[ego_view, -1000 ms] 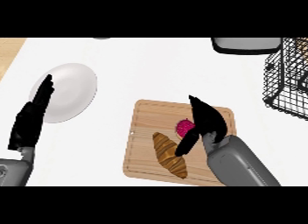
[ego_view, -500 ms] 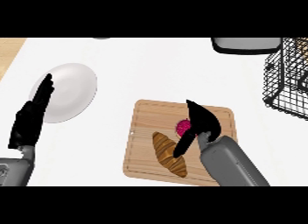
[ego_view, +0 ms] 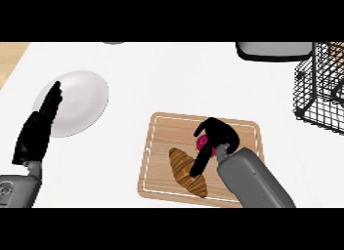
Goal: Pick the cupcake from the cutting board and place it in the tiered basket
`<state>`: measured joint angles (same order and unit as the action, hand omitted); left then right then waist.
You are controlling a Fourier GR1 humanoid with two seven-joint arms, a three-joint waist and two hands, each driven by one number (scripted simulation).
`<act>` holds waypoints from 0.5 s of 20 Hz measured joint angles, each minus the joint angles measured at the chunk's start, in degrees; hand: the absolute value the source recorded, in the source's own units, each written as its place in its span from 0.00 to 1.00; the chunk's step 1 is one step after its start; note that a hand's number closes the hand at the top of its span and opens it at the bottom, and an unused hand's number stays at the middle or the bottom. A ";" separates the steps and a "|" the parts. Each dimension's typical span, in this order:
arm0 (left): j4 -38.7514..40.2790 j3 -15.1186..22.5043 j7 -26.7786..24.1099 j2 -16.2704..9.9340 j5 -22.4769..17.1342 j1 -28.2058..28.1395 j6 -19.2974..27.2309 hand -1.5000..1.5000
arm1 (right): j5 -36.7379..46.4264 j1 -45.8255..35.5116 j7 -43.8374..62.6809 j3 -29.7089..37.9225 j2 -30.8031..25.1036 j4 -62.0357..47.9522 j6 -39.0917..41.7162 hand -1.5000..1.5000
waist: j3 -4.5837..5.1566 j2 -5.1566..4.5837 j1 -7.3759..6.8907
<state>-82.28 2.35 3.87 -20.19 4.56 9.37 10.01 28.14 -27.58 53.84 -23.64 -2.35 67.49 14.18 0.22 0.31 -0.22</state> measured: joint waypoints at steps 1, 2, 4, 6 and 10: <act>-0.53 0.07 0.26 0.15 0.12 -0.26 -0.10 0.50 | 0.48 -0.49 -0.48 -0.42 -0.32 -0.18 0.88 1.00 | -0.02 0.01 -0.04; -0.35 -0.15 -0.21 0.35 0.25 -0.54 -0.11 0.50 | 1.22 -0.48 -0.63 -1.15 -0.21 0.31 1.28 1.00 | -0.04 0.01 0.00; 0.96 -0.77 -1.59 0.64 0.34 -0.79 -0.86 0.50 | 2.06 -1.56 -0.82 -1.55 0.67 -0.86 1.65 1.00 | -0.06 -0.02 -0.01; 0.27 -1.38 -1.28 0.94 0.65 -1.19 -1.36 0.50 | 2.47 -0.51 -0.80 -0.82 1.15 0.63 2.08 1.00 | -0.10 -0.04 0.05; -1.15 -1.84 -0.33 1.39 1.36 -1.59 -1.70 0.50 | 1.48 2.67 0.45 -0.77 1.70 5.73 0.22 1.00 | -0.14 -0.08 0.18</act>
<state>-83.43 0.52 3.54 -18.80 5.92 7.77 8.31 29.61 -24.90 54.29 -24.41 -0.65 73.22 14.41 0.08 0.23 -0.03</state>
